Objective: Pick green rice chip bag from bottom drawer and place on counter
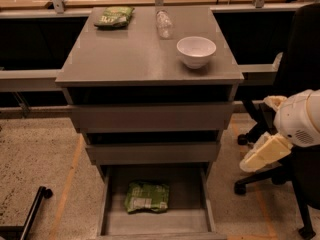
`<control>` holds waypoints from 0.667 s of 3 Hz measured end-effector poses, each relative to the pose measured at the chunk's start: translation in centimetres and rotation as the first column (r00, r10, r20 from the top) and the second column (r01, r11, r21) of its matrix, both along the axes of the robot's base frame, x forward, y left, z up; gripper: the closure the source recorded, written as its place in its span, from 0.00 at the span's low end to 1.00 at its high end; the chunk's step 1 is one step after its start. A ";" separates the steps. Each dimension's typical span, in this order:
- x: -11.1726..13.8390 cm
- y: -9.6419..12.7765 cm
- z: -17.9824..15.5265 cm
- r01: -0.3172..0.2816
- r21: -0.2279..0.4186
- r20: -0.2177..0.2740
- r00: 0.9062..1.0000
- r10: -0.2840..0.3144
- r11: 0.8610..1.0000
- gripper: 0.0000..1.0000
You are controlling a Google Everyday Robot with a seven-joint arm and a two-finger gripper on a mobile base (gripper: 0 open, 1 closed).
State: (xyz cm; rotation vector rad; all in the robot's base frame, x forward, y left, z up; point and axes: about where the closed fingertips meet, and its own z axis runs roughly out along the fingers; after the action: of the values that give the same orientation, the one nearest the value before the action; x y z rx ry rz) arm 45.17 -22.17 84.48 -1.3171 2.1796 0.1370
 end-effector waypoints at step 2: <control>0.5 0.6 -6.3 0.098 0.079 -0.059 0.994 -0.094 0.992 0.00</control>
Offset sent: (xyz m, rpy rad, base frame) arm 0.0033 0.0058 -0.0546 0.0716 0.0540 -0.0752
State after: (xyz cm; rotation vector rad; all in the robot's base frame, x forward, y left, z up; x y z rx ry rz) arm 45.70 -21.56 78.17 -1.1740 2.2545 0.2251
